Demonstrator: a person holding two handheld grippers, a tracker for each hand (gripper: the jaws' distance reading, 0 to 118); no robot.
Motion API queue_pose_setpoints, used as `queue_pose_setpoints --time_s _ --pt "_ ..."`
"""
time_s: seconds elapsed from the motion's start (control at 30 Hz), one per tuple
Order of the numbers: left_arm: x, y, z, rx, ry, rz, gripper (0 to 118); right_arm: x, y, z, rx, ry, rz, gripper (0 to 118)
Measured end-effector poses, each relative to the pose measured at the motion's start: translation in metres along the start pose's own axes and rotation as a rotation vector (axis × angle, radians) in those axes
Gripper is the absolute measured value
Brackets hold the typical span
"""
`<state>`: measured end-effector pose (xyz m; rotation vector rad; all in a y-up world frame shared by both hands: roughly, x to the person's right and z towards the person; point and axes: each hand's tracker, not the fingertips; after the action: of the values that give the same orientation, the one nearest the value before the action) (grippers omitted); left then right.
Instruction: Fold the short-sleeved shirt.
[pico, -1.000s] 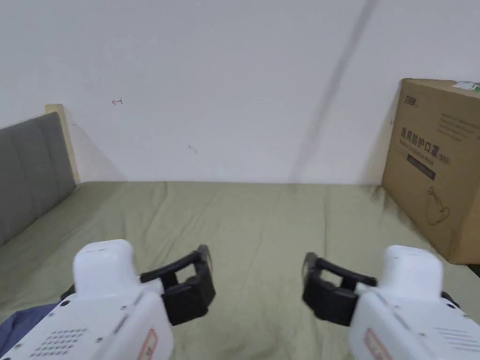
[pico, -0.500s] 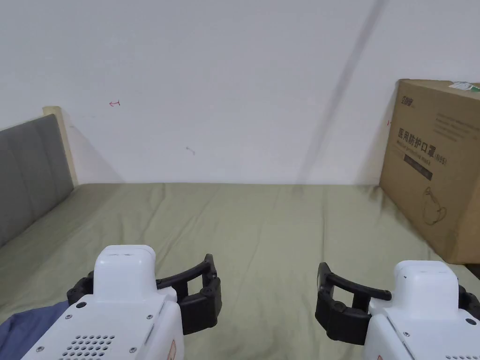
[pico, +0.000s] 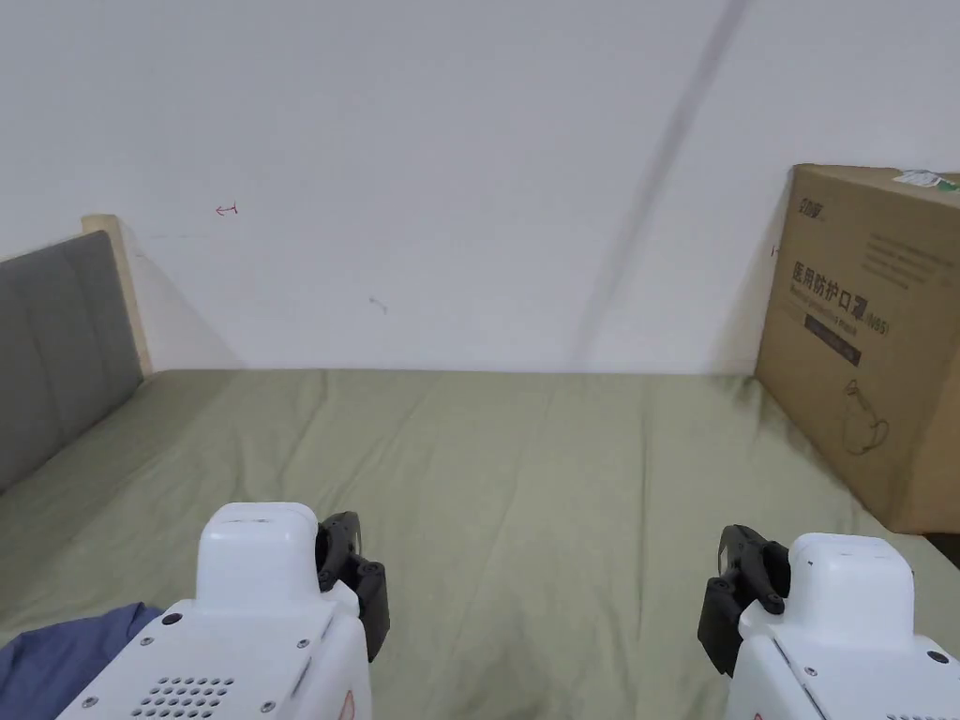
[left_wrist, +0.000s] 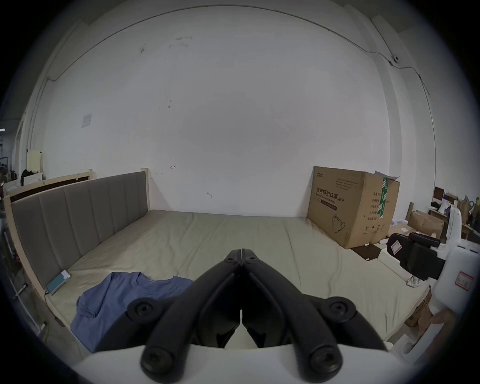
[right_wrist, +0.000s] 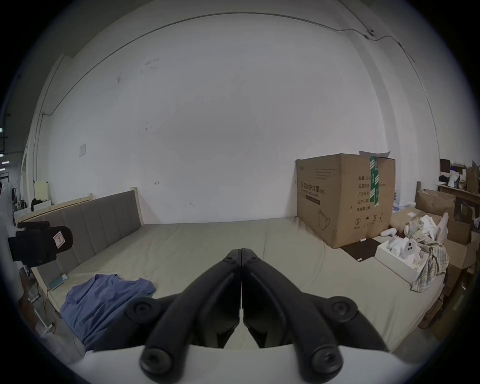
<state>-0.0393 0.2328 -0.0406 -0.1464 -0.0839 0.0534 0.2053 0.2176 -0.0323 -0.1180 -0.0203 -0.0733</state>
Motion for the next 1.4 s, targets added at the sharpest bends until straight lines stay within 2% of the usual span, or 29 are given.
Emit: queue_pose_setpoints --time_s 0.17,0.27,0.4,0.57,0.7,0.9,1.13,1.3,1.33,1.4 --pt "-0.007 0.003 0.003 -0.003 0.011 -0.005 0 -0.016 0.006 0.0 0.002 0.051 0.016 0" --pt "-0.02 0.008 0.011 0.015 0.043 0.006 0 -0.033 0.012 -0.003 0.014 0.113 0.028 0" --pt "-0.052 0.014 0.033 0.052 0.179 0.009 0 -0.067 0.017 -0.01 -0.003 0.303 -0.017 0" --pt "-0.104 0.017 0.07 0.063 0.371 0.037 0 -0.127 0.013 -0.014 -0.029 0.478 0.018 0" --pt "-0.138 0.016 0.096 0.053 0.491 0.057 0 -0.164 0.005 -0.015 -0.073 0.577 0.03 0" --pt "-0.171 0.001 0.1 0.005 0.558 0.08 0 -0.178 -0.015 -0.028 -0.125 0.627 0.065 0" --pt "-0.207 -0.072 0.029 -0.218 0.513 0.175 0 -0.175 -0.041 -0.053 -0.237 0.629 0.063 0" --pt "-0.237 -0.131 -0.019 -0.426 0.469 0.35 0 -0.178 -0.062 -0.07 -0.302 0.609 0.112 0" --pt "-0.242 -0.138 -0.028 -0.449 0.456 0.37 11 -0.18 -0.067 -0.075 -0.32 0.601 0.124 0" --pt "-0.245 -0.15 -0.045 -0.498 0.484 0.358 46 -0.182 -0.075 -0.088 -0.351 0.59 0.134 0"
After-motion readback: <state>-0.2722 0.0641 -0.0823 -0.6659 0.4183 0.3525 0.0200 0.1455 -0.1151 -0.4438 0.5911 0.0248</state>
